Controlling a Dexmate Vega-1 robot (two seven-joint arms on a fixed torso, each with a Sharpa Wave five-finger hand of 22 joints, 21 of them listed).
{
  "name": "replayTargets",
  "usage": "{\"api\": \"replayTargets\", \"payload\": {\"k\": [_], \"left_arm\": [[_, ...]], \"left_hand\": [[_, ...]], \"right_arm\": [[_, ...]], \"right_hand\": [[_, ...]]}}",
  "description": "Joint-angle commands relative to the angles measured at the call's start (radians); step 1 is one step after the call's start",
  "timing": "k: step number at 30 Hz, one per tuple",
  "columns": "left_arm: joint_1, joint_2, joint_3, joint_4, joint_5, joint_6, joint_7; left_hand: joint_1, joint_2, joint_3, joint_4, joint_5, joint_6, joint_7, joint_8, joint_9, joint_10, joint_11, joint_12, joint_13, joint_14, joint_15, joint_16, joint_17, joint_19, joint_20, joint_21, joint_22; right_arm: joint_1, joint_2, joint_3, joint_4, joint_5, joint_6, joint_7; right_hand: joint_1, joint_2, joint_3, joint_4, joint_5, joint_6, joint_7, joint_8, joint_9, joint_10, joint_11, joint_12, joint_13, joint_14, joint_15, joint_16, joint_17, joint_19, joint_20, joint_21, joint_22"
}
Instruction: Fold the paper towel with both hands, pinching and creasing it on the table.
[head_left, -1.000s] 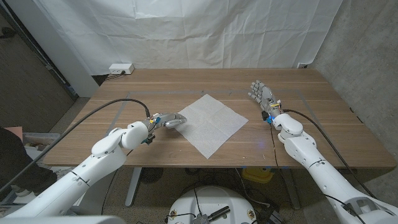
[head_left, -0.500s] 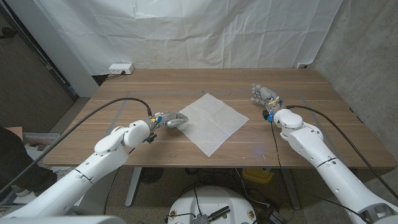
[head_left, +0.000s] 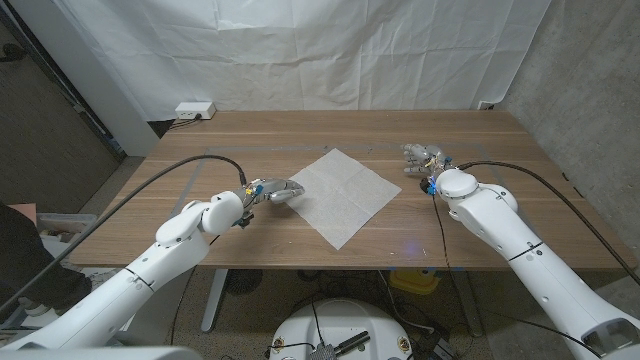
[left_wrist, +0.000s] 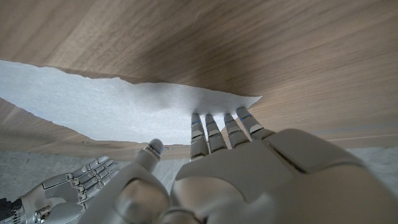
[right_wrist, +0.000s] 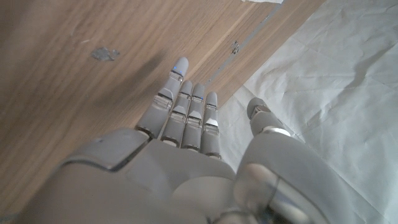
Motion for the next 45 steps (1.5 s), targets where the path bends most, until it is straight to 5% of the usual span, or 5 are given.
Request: {"api": "replayTargets", "payload": {"k": [1, 6, 22, 31, 45], "left_arm": [[-0.014, -0.004, 0.011, 0.007, 0.010, 0.001, -0.007], [-0.015, -0.007, 0.010, 0.009, 0.008, 0.002, -0.005], [-0.043, -0.015, 0.025, 0.038, 0.005, -0.011, -0.008], [-0.054, -0.019, 0.030, 0.050, 0.000, -0.015, -0.009], [-0.063, -0.017, 0.034, 0.063, -0.006, -0.019, -0.011]], "left_hand": [[-0.004, 0.009, -0.003, 0.001, 0.008, 0.006, 0.004, -0.004, 0.003, 0.009, -0.002, -0.004, 0.003, 0.007, -0.037, 0.005, 0.003, 0.001, -0.007, 0.005, 0.003], [-0.004, 0.012, -0.005, 0.001, 0.009, 0.008, 0.005, -0.005, 0.003, 0.009, -0.001, -0.005, 0.003, 0.007, -0.037, 0.005, 0.003, 0.002, -0.010, 0.004, 0.003], [-0.003, 0.021, -0.010, 0.003, 0.013, 0.008, 0.007, -0.009, 0.003, 0.011, -0.002, -0.007, 0.003, 0.008, -0.038, 0.004, 0.003, 0.003, -0.012, -0.001, 0.003], [-0.003, 0.024, -0.014, 0.003, 0.014, 0.008, 0.008, -0.010, 0.003, 0.010, -0.001, -0.009, 0.003, 0.008, -0.038, 0.003, 0.003, 0.003, -0.013, -0.003, 0.003], [-0.002, 0.028, -0.019, 0.002, 0.016, 0.009, 0.008, -0.012, 0.003, 0.011, -0.002, -0.010, 0.003, 0.008, -0.039, 0.003, 0.003, 0.005, -0.014, -0.006, 0.003]], "right_arm": [[0.102, -0.028, -0.121, -0.083, -0.113, -0.327, -0.020], [0.166, -0.042, -0.167, -0.097, -0.111, -0.457, 0.032], [0.266, -0.085, -0.222, -0.080, -0.050, -0.568, 0.157], [0.375, -0.107, -0.320, -0.028, -0.022, -0.656, 0.220], [0.491, -0.138, -0.418, 0.024, 0.173, -0.697, 0.106]], "right_hand": [[0.036, -0.005, -0.011, -0.003, -0.002, 0.041, 0.001, 0.008, 0.002, 0.040, 0.001, 0.015, 0.002, 0.046, -0.008, 0.015, 0.006, 0.037, -0.007, 0.015, 0.004], [0.041, -0.014, -0.021, 0.002, -0.004, 0.068, 0.003, 0.013, 0.002, 0.057, 0.005, 0.018, 0.003, 0.061, -0.003, 0.019, 0.009, 0.046, -0.004, 0.018, 0.005], [0.067, -0.009, -0.025, 0.002, -0.002, 0.082, -0.001, 0.008, 0.003, 0.075, 0.003, 0.020, 0.003, 0.077, -0.011, 0.024, 0.014, 0.061, -0.009, 0.023, 0.006], [0.075, -0.008, -0.033, 0.007, -0.002, 0.078, 0.001, 0.001, 0.003, 0.066, 0.004, 0.012, 0.004, 0.066, -0.010, 0.019, 0.018, 0.053, -0.008, 0.019, 0.006], [0.069, -0.008, -0.051, 0.021, -0.005, 0.067, 0.002, -0.012, 0.005, 0.060, 0.005, 0.006, 0.005, 0.062, -0.007, 0.016, 0.024, 0.041, 0.000, 0.013, 0.006]]}}
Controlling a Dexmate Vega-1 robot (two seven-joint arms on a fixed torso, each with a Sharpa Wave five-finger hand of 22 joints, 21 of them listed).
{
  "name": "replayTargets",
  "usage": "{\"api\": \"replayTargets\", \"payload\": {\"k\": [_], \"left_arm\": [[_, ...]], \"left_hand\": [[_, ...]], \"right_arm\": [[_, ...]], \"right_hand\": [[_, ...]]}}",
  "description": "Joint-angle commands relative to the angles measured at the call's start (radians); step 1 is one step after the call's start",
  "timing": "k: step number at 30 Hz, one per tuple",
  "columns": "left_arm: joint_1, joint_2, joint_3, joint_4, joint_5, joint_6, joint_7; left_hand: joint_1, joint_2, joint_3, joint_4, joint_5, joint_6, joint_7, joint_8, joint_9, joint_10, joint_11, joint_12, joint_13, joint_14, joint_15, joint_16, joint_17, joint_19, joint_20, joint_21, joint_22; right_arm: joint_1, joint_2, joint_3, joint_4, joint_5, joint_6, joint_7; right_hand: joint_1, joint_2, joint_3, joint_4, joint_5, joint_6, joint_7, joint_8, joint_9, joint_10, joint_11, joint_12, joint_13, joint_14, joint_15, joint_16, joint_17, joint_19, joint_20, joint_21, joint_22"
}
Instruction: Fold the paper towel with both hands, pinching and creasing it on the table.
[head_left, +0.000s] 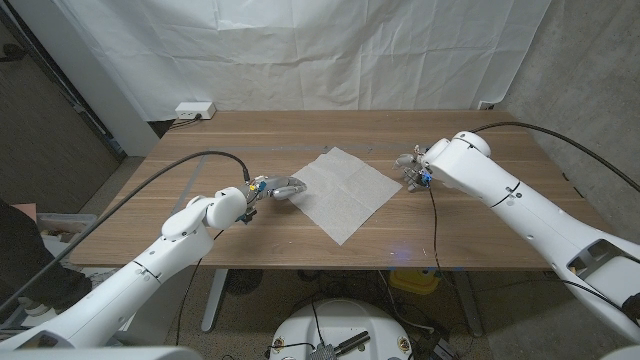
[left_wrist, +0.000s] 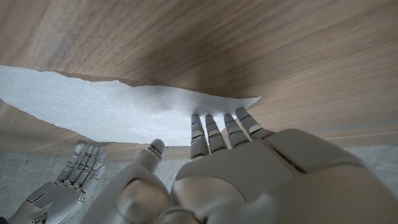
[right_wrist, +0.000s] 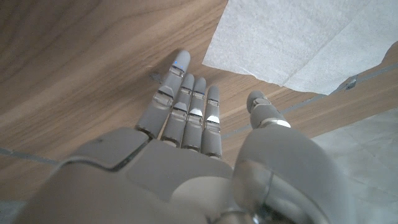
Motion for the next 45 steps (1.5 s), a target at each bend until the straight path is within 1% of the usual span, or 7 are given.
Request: {"api": "replayTargets", "payload": {"k": [1, 11, 12, 20, 23, 35, 45], "left_arm": [[-0.011, -0.001, 0.004, 0.014, -0.006, -0.004, -0.002], [-0.023, -0.003, 0.012, 0.028, -0.007, -0.007, -0.003], [-0.024, -0.004, 0.012, 0.029, -0.007, -0.007, -0.002], [-0.032, -0.007, 0.015, 0.036, -0.013, -0.008, -0.002], [-0.035, -0.009, 0.017, 0.040, -0.012, -0.008, 0.000], [-0.047, -0.014, 0.024, 0.052, -0.016, -0.006, -0.001], [-0.054, -0.018, 0.032, 0.057, -0.016, -0.005, -0.003]], "left_hand": [[0.007, 0.007, -0.004, 0.001, 0.009, 0.003, 0.003, -0.004, 0.003, 0.011, -0.001, -0.003, 0.003, 0.009, -0.038, 0.003, 0.003, 0.003, -0.004, 0.003, 0.003], [0.008, 0.009, -0.008, 0.001, 0.010, 0.003, 0.003, -0.005, 0.004, 0.011, -0.002, -0.005, 0.003, 0.008, -0.039, 0.003, 0.003, 0.004, -0.005, 0.000, 0.003], [0.008, 0.009, -0.008, 0.001, 0.010, 0.003, 0.003, -0.005, 0.004, 0.011, -0.001, -0.005, 0.003, 0.008, -0.039, 0.002, 0.003, 0.004, -0.006, 0.000, 0.003], [0.009, 0.011, -0.011, 0.000, 0.011, 0.002, 0.004, -0.006, 0.004, 0.009, -0.001, -0.006, 0.004, 0.007, -0.039, 0.002, 0.003, 0.005, -0.007, -0.002, 0.003], [0.009, 0.012, -0.012, 0.000, 0.011, 0.002, 0.004, -0.006, 0.004, 0.009, -0.001, -0.006, 0.004, 0.007, -0.039, 0.002, 0.003, 0.005, -0.007, -0.002, 0.003], [0.010, 0.013, -0.016, -0.001, 0.012, 0.001, 0.004, -0.007, 0.004, 0.010, -0.002, -0.007, 0.004, 0.008, -0.040, 0.002, 0.003, 0.006, -0.008, -0.005, 0.003], [0.010, 0.014, -0.019, -0.001, 0.013, 0.001, 0.004, -0.007, 0.004, 0.009, -0.003, -0.008, 0.004, 0.007, -0.040, 0.001, 0.003, 0.008, -0.009, -0.007, 0.003]], "right_arm": [[0.095, -0.026, -0.076, 0.043, 0.145, -0.042, -0.070], [0.121, -0.039, -0.090, 0.051, 0.156, -0.026, -0.026], [0.063, -0.054, -0.020, 0.041, 0.181, 0.062, -0.002], [0.093, -0.062, -0.048, 0.070, 0.145, 0.098, 0.104], [0.063, -0.062, -0.005, 0.089, 0.158, 0.163, 0.144], [0.095, -0.023, -0.070, 0.062, 0.016, 0.046, 0.079], [0.148, -0.020, -0.112, 0.080, 0.008, -0.021, 0.118]], "right_hand": [[-0.008, -0.002, -0.012, 0.007, -0.002, 0.000, -0.001, -0.005, 0.004, 0.004, -0.003, 0.000, 0.006, 0.007, -0.003, 0.002, 0.008, 0.001, -0.001, -0.002, 0.001], [-0.013, 0.019, -0.037, 0.020, -0.001, 0.055, 0.000, 0.001, 0.006, 0.069, -0.005, 0.019, 0.008, 0.072, -0.016, 0.031, 0.026, 0.043, -0.009, 0.014, 0.003], [-0.013, 0.021, -0.038, 0.020, -0.001, 0.058, -0.001, 0.002, 0.006, 0.074, -0.005, 0.021, 0.009, 0.078, -0.018, 0.034, 0.027, 0.046, -0.011, 0.015, 0.003], [0.044, 0.062, -0.013, -0.003, 0.007, 0.063, -0.005, -0.005, 0.007, 0.072, -0.013, 0.016, 0.010, 0.076, -0.024, 0.037, 0.037, 0.045, -0.013, 0.016, 0.004], [0.062, 0.066, -0.010, -0.009, 0.006, 0.049, -0.010, -0.015, 0.007, 0.060, -0.017, 0.009, 0.010, 0.064, -0.022, 0.034, 0.041, 0.042, -0.015, 0.015, 0.004], [0.093, 0.066, -0.018, -0.008, 0.001, 0.010, -0.007, -0.037, 0.007, 0.016, -0.021, -0.013, 0.011, 0.017, -0.024, 0.021, 0.054, 0.024, -0.017, 0.011, 0.006], [0.094, 0.056, -0.029, -0.005, 0.000, 0.002, -0.011, -0.040, 0.008, 0.008, -0.026, -0.017, 0.011, 0.014, -0.023, 0.020, 0.057, 0.026, -0.017, 0.015, 0.009]]}}
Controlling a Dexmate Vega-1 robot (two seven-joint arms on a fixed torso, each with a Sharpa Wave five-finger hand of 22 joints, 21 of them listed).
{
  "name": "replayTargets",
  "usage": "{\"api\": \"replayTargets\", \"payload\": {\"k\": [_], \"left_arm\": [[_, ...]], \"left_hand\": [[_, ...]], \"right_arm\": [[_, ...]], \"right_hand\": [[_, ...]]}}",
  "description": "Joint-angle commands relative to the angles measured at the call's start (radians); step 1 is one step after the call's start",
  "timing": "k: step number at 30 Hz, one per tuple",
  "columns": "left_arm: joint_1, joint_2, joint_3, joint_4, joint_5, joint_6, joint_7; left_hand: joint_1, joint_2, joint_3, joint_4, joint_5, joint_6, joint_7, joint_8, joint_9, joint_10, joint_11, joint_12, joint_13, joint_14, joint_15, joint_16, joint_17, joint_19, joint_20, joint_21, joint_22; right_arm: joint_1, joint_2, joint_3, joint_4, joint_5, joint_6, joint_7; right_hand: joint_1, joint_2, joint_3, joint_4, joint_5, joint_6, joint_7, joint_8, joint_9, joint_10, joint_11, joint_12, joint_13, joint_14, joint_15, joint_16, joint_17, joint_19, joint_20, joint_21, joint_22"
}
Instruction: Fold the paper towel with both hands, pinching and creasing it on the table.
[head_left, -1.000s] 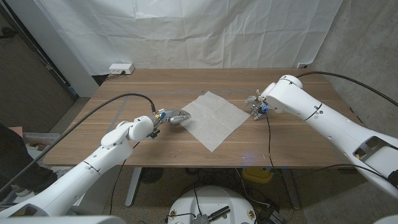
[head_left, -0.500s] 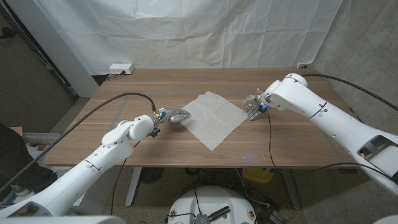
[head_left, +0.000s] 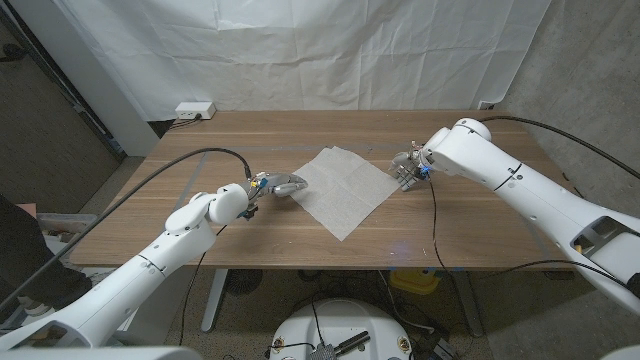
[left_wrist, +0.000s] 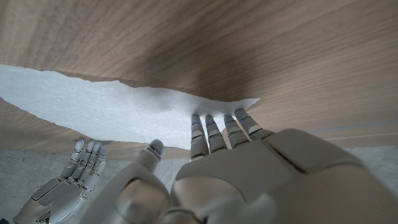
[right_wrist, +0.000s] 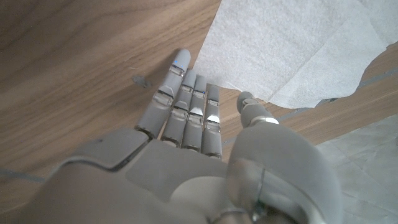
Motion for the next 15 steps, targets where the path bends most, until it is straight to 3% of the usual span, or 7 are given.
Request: {"api": "replayTargets", "payload": {"k": [1, 4, 7, 15], "left_arm": [[-0.009, -0.005, 0.008, 0.007, -0.002, 0.004, -0.001], [-0.008, -0.005, 0.009, 0.006, -0.001, 0.005, 0.001], [-0.007, -0.006, 0.009, 0.004, 0.000, 0.008, 0.003], [0.002, -0.005, 0.006, -0.008, 0.001, 0.021, 0.001]], "left_hand": [[0.005, 0.019, -0.003, -0.001, 0.005, 0.001, 0.003, -0.001, 0.001, 0.010, -0.003, -0.001, 0.003, 0.007, -0.040, 0.001, 0.003, 0.007, 0.001, 0.006, 0.004], [0.005, 0.019, -0.004, -0.002, 0.005, 0.001, 0.004, -0.001, 0.001, 0.010, -0.002, -0.001, 0.003, 0.007, -0.040, 0.001, 0.003, 0.007, 0.001, 0.006, 0.004], [0.006, 0.019, -0.005, -0.002, 0.005, 0.001, 0.003, -0.001, 0.001, 0.010, -0.003, -0.001, 0.003, 0.007, -0.040, 0.001, 0.003, 0.007, 0.000, 0.005, 0.004], [0.006, 0.020, -0.008, -0.002, 0.006, 0.000, 0.003, -0.001, 0.001, 0.011, -0.002, -0.001, 0.003, 0.007, -0.040, 0.001, 0.003, 0.008, -0.001, 0.003, 0.004]], "right_arm": [[0.047, 0.012, -0.045, 0.011, -0.042, -0.071, 0.017], [0.058, 0.005, -0.052, 0.031, -0.029, -0.043, 0.053], [0.111, -0.001, -0.104, 0.088, -0.016, -0.017, 0.130], [0.149, 0.016, -0.154, 0.130, -0.041, -0.021, 0.166]], "right_hand": [[0.004, -0.008, -0.010, 0.004, -0.001, -0.006, 0.004, -0.001, 0.003, -0.007, 0.000, -0.006, 0.002, -0.007, -0.001, 0.001, 0.007, -0.004, 0.002, 0.008, 0.005], [0.005, -0.009, -0.016, 0.006, 0.000, -0.017, 0.004, -0.006, 0.004, -0.017, 0.001, -0.010, 0.003, -0.023, 0.004, -0.005, 0.009, -0.011, 0.002, 0.006, 0.006], [0.007, -0.008, -0.024, 0.011, 0.001, -0.044, 0.006, -0.014, 0.004, -0.057, 0.000, -0.027, 0.003, -0.053, 0.010, -0.019, 0.011, -0.028, 0.005, 0.003, 0.007], [0.006, -0.001, -0.037, 0.021, 0.001, -0.092, 0.015, -0.022, 0.004, -0.096, 0.007, -0.042, 0.004, -0.105, 0.014, -0.042, 0.014, -0.060, 0.007, -0.006, 0.009]]}}
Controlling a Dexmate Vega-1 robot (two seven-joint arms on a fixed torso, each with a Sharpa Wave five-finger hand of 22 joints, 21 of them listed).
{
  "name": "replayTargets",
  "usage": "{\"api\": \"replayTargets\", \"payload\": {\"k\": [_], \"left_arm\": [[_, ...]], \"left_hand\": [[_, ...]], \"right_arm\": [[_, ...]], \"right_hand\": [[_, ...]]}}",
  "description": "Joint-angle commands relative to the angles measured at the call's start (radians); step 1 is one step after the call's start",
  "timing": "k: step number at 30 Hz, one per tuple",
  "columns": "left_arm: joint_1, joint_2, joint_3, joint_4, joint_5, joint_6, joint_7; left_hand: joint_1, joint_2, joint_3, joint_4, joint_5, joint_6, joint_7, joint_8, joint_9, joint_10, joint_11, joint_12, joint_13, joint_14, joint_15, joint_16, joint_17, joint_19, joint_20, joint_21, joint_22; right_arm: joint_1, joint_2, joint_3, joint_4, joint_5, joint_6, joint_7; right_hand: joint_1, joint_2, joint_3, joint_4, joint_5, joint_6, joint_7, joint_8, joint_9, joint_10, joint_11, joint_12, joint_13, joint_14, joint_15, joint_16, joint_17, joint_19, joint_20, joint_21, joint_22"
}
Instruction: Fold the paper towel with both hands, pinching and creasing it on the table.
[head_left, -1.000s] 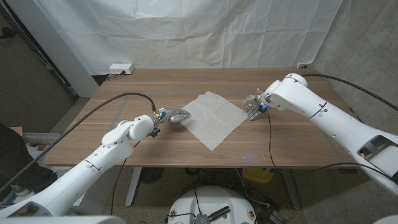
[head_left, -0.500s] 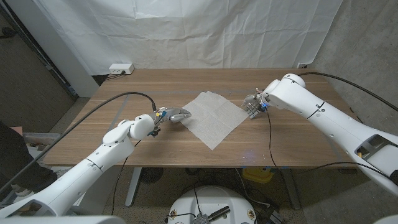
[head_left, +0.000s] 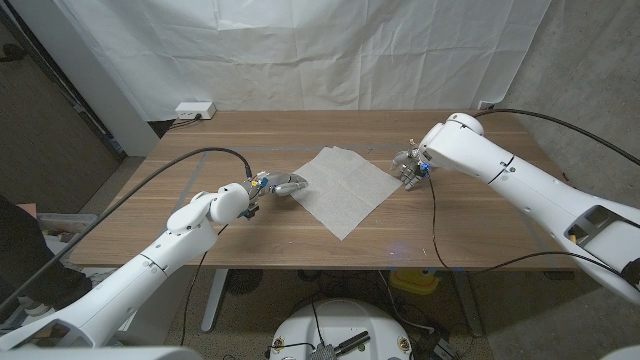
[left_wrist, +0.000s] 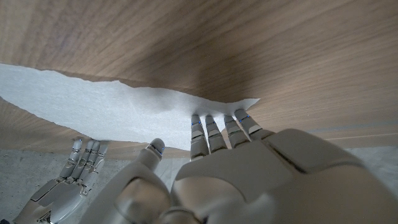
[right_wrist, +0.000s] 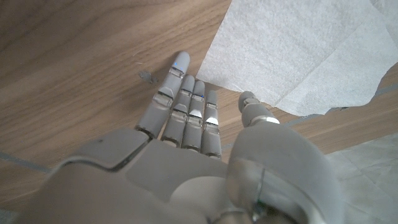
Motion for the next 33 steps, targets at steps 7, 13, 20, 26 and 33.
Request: {"api": "replayTargets", "payload": {"k": [7, 13, 20, 26, 33], "left_arm": [[0.010, 0.002, 0.000, -0.015, 0.004, 0.023, -0.002], [0.006, 0.001, 0.001, -0.009, 0.002, 0.019, -0.001], [0.002, -0.001, 0.002, -0.004, 0.000, 0.015, 0.003], [-0.001, -0.002, 0.004, -0.003, 0.000, 0.016, 0.000], [-0.005, -0.004, 0.007, -0.001, 0.002, 0.018, 0.001]], "left_hand": [[-0.005, 0.010, -0.007, 0.000, 0.006, -0.001, 0.004, -0.002, 0.002, 0.010, -0.004, -0.001, 0.004, 0.007, -0.041, 0.001, 0.003, 0.009, -0.001, 0.006, 0.003], [-0.004, 0.011, -0.008, 0.000, 0.007, -0.004, 0.004, -0.003, 0.002, 0.007, -0.002, -0.002, 0.004, 0.006, -0.040, 0.001, 0.002, 0.009, 0.000, 0.005, 0.003], [-0.003, 0.013, -0.010, 0.000, 0.007, -0.005, 0.006, -0.003, 0.002, 0.005, -0.003, -0.003, 0.004, 0.005, -0.039, 0.000, 0.002, 0.009, 0.000, 0.003, 0.003], [-0.003, 0.014, -0.011, -0.001, 0.008, -0.006, 0.006, -0.003, 0.002, 0.004, -0.002, -0.004, 0.004, 0.004, -0.039, 0.000, 0.002, 0.010, 0.000, 0.002, 0.003], [-0.002, 0.017, -0.012, -0.001, 0.008, -0.009, 0.007, -0.004, 0.002, 0.005, 0.002, -0.004, 0.004, 0.003, -0.038, 0.000, 0.002, 0.010, 0.001, 0.000, 0.003]], "right_arm": [[-0.029, -0.019, 0.062, 0.064, 0.054, 0.164, 0.136], [-0.099, -0.024, 0.148, 0.053, 0.074, 0.247, 0.146], [-0.091, -0.025, 0.144, 0.069, 0.069, 0.252, 0.194], [-0.086, -0.023, 0.136, 0.075, 0.053, 0.257, 0.212], [-0.082, -0.038, 0.147, 0.111, 0.078, 0.321, 0.304]], "right_hand": [[0.001, 0.009, -0.017, 0.007, 0.001, -0.022, 0.005, 0.003, 0.004, -0.012, 0.004, -0.005, 0.004, -0.007, 0.003, -0.006, 0.003, 0.004, 0.000, 0.006, 0.006], [0.014, 0.019, -0.016, 0.003, 0.003, -0.008, 0.003, 0.011, 0.004, 0.015, -0.002, 0.007, 0.005, 0.047, -0.007, 0.016, 0.009, 0.045, -0.014, 0.031, 0.011], [0.026, 0.023, -0.017, 0.003, 0.003, -0.005, 0.004, 0.013, 0.004, 0.037, -0.001, 0.017, 0.007, 0.126, -0.023, 0.049, 0.018, 0.104, -0.029, 0.067, 0.018], [0.026, 0.024, -0.019, 0.006, 0.003, 0.000, 0.007, 0.015, 0.004, 0.047, 0.001, 0.022, 0.008, 0.140, -0.025, 0.056, 0.023, 0.112, -0.031, 0.074, 0.020], [0.040, 0.013, -0.030, -0.001, 0.001, -0.030, 0.013, 0.005, 0.006, 0.062, 0.001, 0.034, 0.017, 0.206, -0.048, 0.090, 0.040, 0.156, -0.047, 0.109, 0.028]]}}
